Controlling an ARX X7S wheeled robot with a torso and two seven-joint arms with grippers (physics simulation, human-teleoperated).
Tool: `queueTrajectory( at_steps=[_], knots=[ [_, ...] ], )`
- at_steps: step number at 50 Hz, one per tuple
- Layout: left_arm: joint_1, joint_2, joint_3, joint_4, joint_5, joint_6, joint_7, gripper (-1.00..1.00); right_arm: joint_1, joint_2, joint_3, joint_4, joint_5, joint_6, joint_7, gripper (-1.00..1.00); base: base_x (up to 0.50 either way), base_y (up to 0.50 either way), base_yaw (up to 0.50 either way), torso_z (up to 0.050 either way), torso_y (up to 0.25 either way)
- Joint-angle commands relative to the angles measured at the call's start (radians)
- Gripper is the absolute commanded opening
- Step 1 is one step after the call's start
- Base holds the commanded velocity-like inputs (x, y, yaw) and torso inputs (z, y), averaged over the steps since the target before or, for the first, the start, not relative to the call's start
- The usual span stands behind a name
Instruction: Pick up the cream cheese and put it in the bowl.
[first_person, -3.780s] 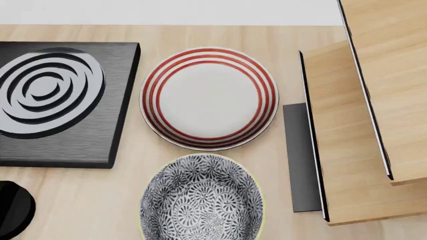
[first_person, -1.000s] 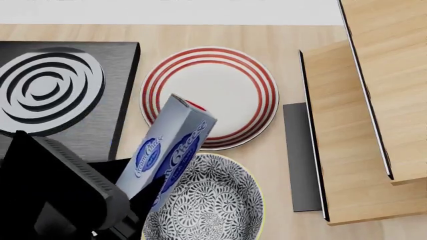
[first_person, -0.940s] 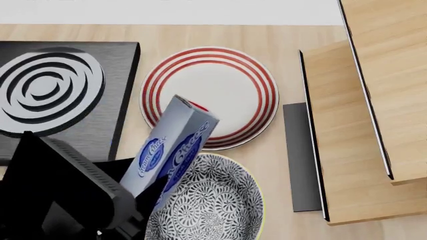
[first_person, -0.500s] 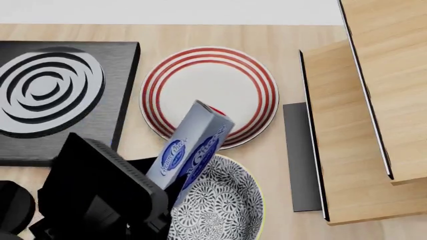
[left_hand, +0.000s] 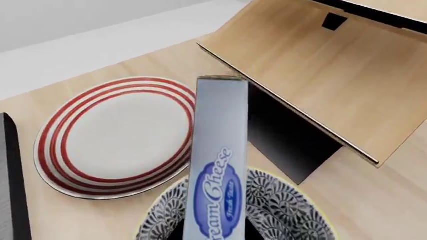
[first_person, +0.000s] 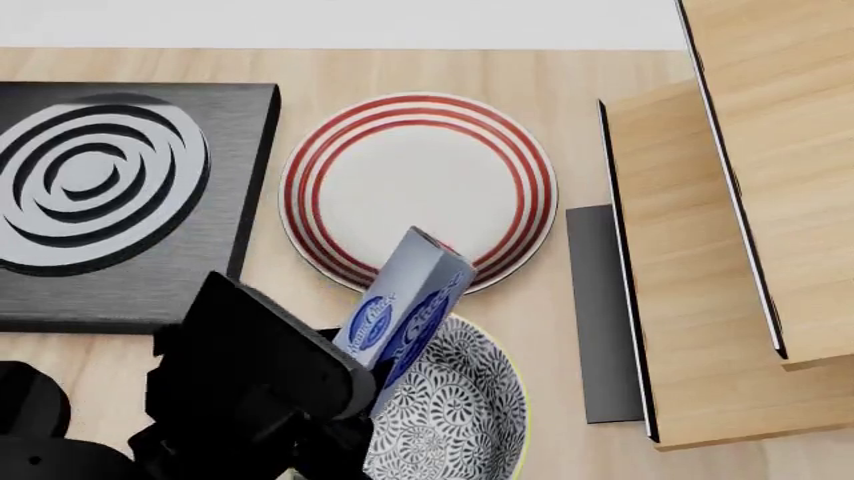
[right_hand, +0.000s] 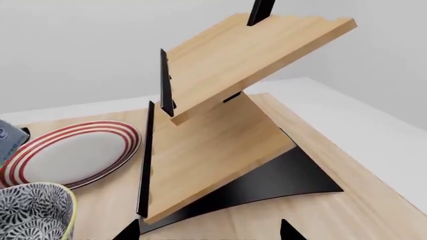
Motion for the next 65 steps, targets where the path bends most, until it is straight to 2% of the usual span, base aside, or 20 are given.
queueTrajectory(
  at_steps=[1, 24, 54, 65],
  knots=[
    [0.052, 0.035, -0.019, -0.072, -0.030, 0.001, 0.044, -1.00, 0.011, 0.005, -0.010, 0.007, 0.000, 0.007, 0.003, 1.00, 0.00, 0.00, 0.00, 0.000, 0.000],
    [0.135, 0.084, -0.027, -0.198, -0.045, -0.022, 0.084, -1.00, 0.008, 0.006, -0.009, 0.019, 0.004, -0.006, -0.001, 1.00, 0.00, 0.00, 0.00, 0.000, 0.000],
    [0.219, 0.107, -0.041, -0.310, -0.082, -0.056, 0.165, -1.00, 0.009, 0.007, -0.021, 0.029, -0.007, -0.013, -0.001, 1.00, 0.00, 0.00, 0.00, 0.000, 0.000],
    [0.220, 0.112, -0.044, -0.312, -0.083, -0.076, 0.151, -1.00, 0.008, 0.007, -0.021, 0.033, -0.006, -0.020, -0.003, 1.00, 0.00, 0.00, 0.00, 0.000, 0.000]
  ],
)
